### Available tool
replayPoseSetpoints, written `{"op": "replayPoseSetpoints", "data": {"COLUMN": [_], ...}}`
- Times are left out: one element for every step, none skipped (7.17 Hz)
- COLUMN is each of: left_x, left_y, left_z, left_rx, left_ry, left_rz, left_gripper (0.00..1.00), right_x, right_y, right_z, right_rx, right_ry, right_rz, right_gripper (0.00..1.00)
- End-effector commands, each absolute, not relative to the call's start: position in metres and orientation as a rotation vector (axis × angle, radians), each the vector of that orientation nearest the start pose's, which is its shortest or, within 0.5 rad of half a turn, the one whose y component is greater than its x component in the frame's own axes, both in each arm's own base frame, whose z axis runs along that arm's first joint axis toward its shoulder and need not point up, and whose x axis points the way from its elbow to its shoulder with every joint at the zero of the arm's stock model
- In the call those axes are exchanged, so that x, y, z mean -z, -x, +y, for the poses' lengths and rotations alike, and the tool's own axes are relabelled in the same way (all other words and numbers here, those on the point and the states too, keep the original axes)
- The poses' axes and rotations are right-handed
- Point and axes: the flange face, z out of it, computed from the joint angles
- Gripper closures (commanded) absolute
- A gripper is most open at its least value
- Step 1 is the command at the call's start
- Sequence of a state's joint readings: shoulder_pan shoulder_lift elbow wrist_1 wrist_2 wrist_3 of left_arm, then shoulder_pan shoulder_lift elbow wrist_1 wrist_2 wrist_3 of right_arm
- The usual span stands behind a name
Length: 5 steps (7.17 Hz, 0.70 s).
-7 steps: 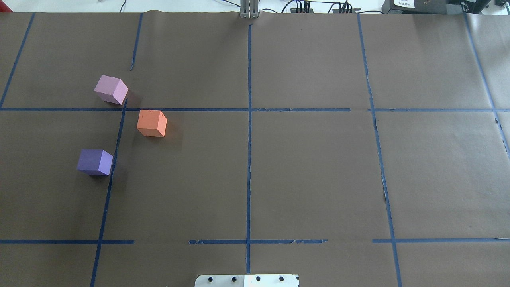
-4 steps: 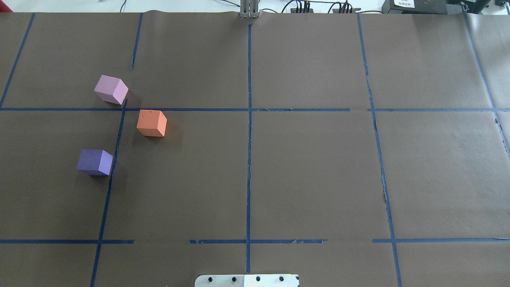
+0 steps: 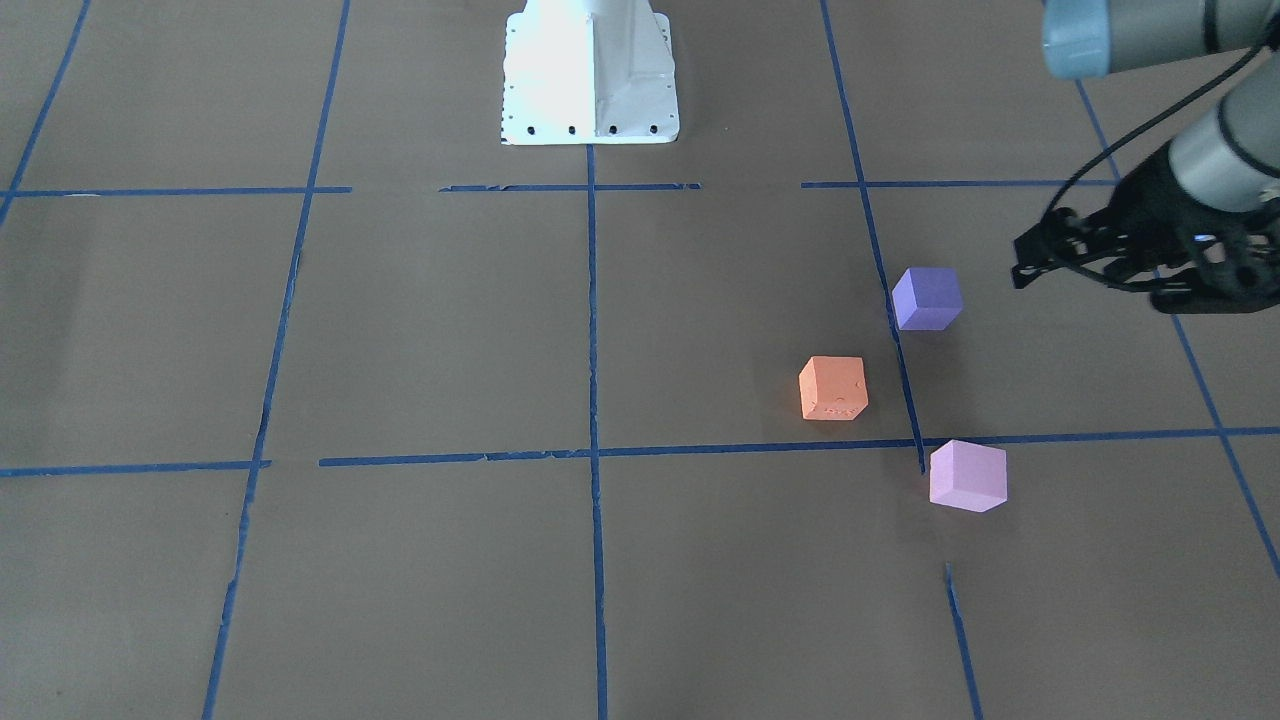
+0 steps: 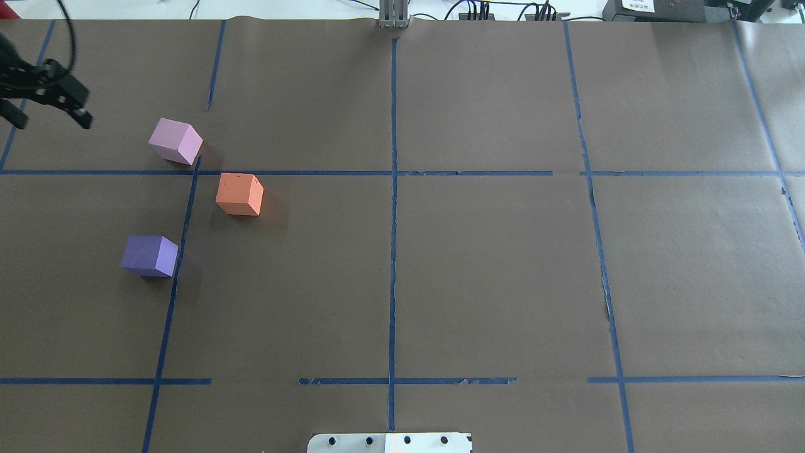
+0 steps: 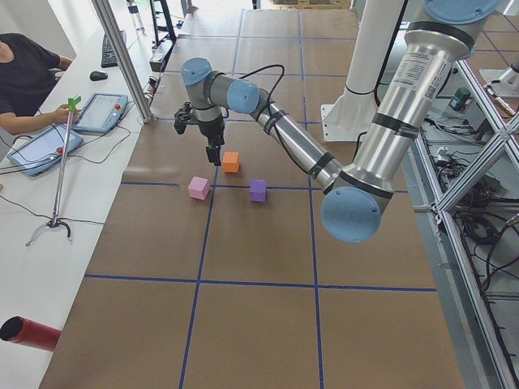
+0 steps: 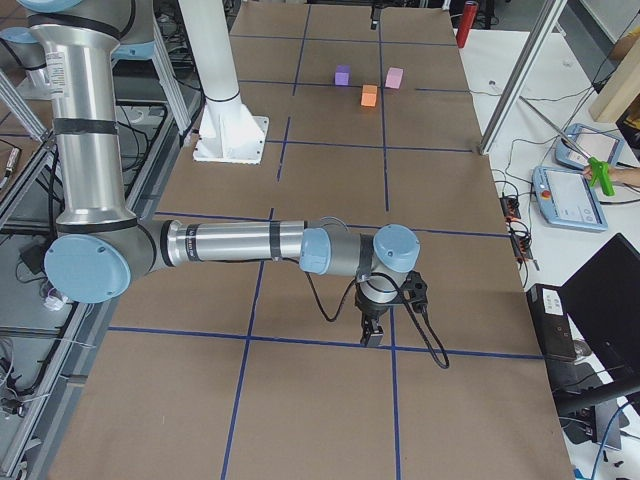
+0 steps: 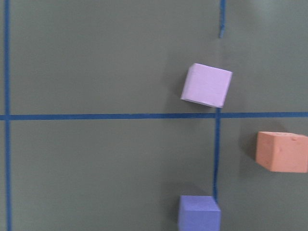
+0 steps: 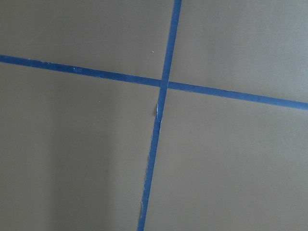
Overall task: Arrange blocks in a line
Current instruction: 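Move the left gripper down over the orange cube and close on it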
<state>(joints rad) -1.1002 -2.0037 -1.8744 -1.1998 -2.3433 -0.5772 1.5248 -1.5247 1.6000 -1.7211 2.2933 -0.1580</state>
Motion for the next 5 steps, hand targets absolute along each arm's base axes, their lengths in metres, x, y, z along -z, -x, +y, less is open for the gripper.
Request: {"op": "replayPoseSetpoints", "data": {"left_x": [-0.322, -0.332, -0.345, -0.348, -0.352], "left_y": [-0.304, -0.337, -0.357, -0.373, -0.397], "left_z": [-0.550, -0.541, -0.541, -0.549, -0.554], "left_rx": [-0.047, -0.069, -0.088, -0.087, -0.097], "left_ry": [0.092, 0.092, 0.101, 0.104, 0.100], "left_rz": [0.857, 0.837, 0.838, 0.842, 0.835], "left_gripper": [0.00, 0.00, 0.00, 0.00, 0.00], "right_x": [-0.640, -0.640, -0.640, -0.640, -0.640], "right_y": [-0.044, -0.044, -0.044, -0.044, -0.044], "right_z": [-0.507, -0.507, -0.507, -0.507, -0.507], "right_rx": [0.168, 0.168, 0.168, 0.169, 0.168], "right_ry": [0.031, 0.031, 0.031, 0.031, 0.031], "right_rz": [-0.726, -0.726, -0.726, -0.726, -0.726], "right_gripper": [0.00, 0.00, 0.00, 0.00, 0.00]}}
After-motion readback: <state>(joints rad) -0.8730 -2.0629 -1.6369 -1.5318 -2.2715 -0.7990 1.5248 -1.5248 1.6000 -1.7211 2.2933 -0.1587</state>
